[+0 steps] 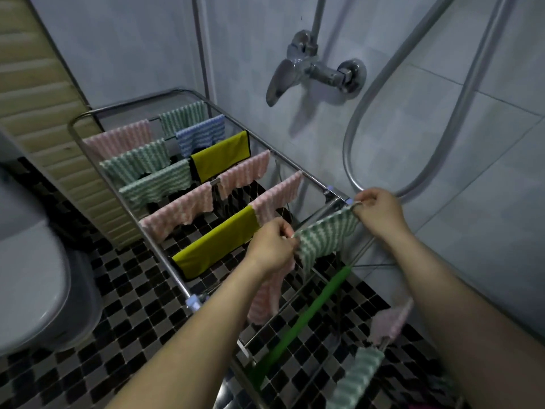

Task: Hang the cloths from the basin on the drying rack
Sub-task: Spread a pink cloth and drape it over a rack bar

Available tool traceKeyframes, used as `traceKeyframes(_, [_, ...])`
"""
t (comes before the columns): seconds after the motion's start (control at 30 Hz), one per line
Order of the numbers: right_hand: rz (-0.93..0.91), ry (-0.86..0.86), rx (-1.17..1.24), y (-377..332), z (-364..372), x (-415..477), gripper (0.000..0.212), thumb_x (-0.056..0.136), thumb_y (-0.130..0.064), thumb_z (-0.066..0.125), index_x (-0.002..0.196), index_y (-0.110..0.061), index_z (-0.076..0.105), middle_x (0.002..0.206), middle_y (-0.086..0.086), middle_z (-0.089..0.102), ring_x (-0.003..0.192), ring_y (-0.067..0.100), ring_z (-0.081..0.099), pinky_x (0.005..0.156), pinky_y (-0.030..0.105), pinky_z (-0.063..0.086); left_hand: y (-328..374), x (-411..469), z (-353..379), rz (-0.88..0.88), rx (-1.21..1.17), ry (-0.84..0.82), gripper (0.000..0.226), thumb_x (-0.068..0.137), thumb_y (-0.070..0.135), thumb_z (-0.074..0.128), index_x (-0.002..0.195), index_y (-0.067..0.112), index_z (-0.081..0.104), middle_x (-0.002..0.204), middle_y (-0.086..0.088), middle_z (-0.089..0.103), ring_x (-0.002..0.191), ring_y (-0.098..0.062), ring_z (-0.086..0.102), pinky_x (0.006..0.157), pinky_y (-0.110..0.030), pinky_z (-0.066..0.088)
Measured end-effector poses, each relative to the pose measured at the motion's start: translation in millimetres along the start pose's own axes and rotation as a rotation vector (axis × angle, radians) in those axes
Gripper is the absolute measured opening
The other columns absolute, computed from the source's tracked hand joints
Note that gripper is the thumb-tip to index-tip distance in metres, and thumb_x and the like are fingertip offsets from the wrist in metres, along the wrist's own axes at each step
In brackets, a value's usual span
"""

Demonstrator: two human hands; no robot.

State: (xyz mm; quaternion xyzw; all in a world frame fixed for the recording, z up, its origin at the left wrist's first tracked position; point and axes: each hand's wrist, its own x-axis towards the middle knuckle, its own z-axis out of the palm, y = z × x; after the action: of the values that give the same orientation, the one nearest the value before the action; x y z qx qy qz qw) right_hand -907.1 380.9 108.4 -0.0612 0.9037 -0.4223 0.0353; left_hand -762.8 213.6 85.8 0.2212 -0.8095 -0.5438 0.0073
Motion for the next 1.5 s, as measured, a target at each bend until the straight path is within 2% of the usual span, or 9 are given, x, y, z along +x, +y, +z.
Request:
traceKeyframes(0.17, [-0.074,0.02,-0.164,-11,26,33,0.007,0.085,-0.017,0.066,0.089,-0.011,0.067,0.081,0.009,0.064,0.085,0.025,0.059,0.07,0.025,0.035,-10,39,1,-0.084,-0.083,0.114,0.018,0.088,0.018,0.065,0.076,0.02,0.053,0.077,0.0,0.06,0.067,-0.018,0.056,0.065,-0.037,0.05])
traceKeyframes(0.37, [-0.035,-0.098,0.043,-8,61,53,0.056,0.084,-0.01,0.063,0.137,-0.016,0.046,0.116,0.006,0.056,0.107,0.023,0.058,0.09,0.023,0.046,-20,69,-11,-0.191,0.108,0.279,0.02,0.091,0.033,0.06,0.102,0.021,0.048,0.082,0.003,0.06,0.067,-0.023,0.059,0.06,-0.037,0.048])
traceKeyframes(0.43, [0.015,-0.03,-0.01,5,66,46,0.036,0.088,-0.009,0.06,0.124,-0.009,0.056,0.11,0.007,0.062,0.1,0.024,0.06,0.073,0.014,0.043,-21,68,-8,-0.158,0.326,0.233,0.021,0.091,0.039,0.06,0.104,0.024,0.057,0.088,0.002,0.067,0.075,-0.022,0.063,0.062,-0.033,0.05])
traceKeyframes(0.5, [0.056,0.017,-0.093,20,71,40,0.018,0.09,-0.013,0.059,0.102,-0.003,0.067,0.1,0.015,0.07,0.095,0.031,0.063,0.07,0.025,0.042,-20,65,3,-0.106,0.442,0.128,0.018,0.088,0.039,0.065,0.101,0.026,0.068,0.093,0.005,0.07,0.078,-0.016,0.064,0.067,-0.03,0.052])
traceKeyframes(0.67, [0.244,-0.033,0.053,42,84,47,0.029,0.088,-0.028,0.065,0.07,-0.006,0.071,0.076,0.012,0.071,0.072,0.029,0.065,0.066,0.029,0.049,-27,63,23,-0.077,0.583,0.082,0.015,0.085,0.037,0.07,0.09,0.023,0.074,0.082,0.005,0.073,0.07,-0.015,0.067,0.069,-0.036,0.06])
traceKeyframes(0.83, [0.329,-0.008,0.124,55,93,62,0.024,0.078,-0.026,0.072,0.091,-0.006,0.07,0.079,0.009,0.073,0.071,0.025,0.07,0.066,0.028,0.055,-23,65,30,0.021,0.683,0.121,0.008,0.085,0.026,0.069,0.086,0.02,0.073,0.081,0.0,0.072,0.069,-0.02,0.067,0.065,-0.037,0.06])
traceKeyframes(1.1, [0.336,0.104,0.071,63,98,74,0.026,0.08,-0.033,0.068,0.073,-0.008,0.073,0.073,0.01,0.073,0.074,0.032,0.071,0.074,0.045,0.059,-28,66,40,0.119,0.681,0.157,0.012,0.09,0.027,0.063,0.1,0.027,0.07,0.093,0.002,0.073,0.08,-0.021,0.068,0.068,-0.036,0.059])
traceKeyframes(1.33, [0.306,0.014,-0.055,52,94,61,0.034,0.084,-0.042,0.063,0.087,-0.009,0.071,0.075,0.003,0.072,0.062,0.018,0.067,0.047,0.019,0.038,-29,65,34,0.099,0.686,0.162,0.016,0.091,0.028,0.062,0.104,0.026,0.071,0.093,0.003,0.074,0.077,-0.02,0.069,0.067,-0.036,0.059])
traceKeyframes(1.5, [0.31,-0.002,-0.118,54,94,70,0.036,0.085,-0.04,0.059,0.088,-0.008,0.074,0.083,0.007,0.073,0.072,0.024,0.069,0.052,0.022,0.042,-27,66,39,0.107,0.668,0.16,0.017,0.091,0.03,0.062,0.107,0.03,0.07,0.095,0.004,0.074,0.079,-0.02,0.069,0.067,-0.036,0.059])
